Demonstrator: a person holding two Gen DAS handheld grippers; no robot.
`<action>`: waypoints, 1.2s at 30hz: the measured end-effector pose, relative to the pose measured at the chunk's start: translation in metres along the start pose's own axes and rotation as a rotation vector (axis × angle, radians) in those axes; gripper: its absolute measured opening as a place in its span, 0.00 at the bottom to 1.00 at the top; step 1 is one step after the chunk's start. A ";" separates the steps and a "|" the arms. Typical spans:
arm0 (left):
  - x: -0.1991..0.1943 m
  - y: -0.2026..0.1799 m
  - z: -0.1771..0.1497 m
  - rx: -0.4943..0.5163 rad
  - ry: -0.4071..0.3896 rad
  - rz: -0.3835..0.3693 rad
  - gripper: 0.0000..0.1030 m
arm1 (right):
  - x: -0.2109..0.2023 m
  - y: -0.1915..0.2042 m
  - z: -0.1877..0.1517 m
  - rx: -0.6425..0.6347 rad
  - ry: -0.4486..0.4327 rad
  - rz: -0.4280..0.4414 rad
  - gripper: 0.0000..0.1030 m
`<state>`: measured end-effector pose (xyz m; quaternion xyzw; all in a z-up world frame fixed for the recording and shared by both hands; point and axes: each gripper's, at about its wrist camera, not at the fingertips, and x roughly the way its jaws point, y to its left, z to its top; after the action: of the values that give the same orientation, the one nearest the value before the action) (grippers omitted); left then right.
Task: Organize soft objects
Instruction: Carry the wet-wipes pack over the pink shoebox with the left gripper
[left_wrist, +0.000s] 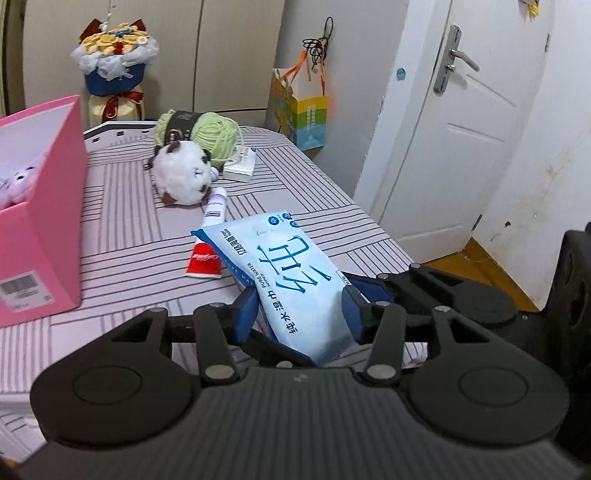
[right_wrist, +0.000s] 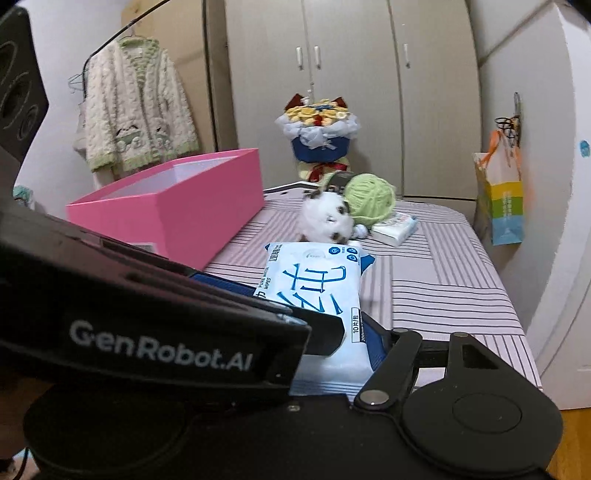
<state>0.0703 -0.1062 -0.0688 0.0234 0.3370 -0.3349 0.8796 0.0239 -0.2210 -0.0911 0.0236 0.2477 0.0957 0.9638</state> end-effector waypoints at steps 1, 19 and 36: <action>-0.006 0.002 0.001 -0.009 -0.001 -0.003 0.46 | -0.003 0.002 0.003 0.002 0.008 0.010 0.73; -0.114 0.053 0.023 -0.082 -0.134 0.045 0.49 | -0.024 0.076 0.077 -0.137 -0.030 0.195 0.73; -0.111 0.162 0.079 -0.126 -0.219 0.175 0.49 | 0.086 0.121 0.150 -0.131 -0.053 0.287 0.73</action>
<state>0.1524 0.0617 0.0295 -0.0392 0.2561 -0.2359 0.9366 0.1492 -0.0849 0.0103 -0.0017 0.2095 0.2478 0.9459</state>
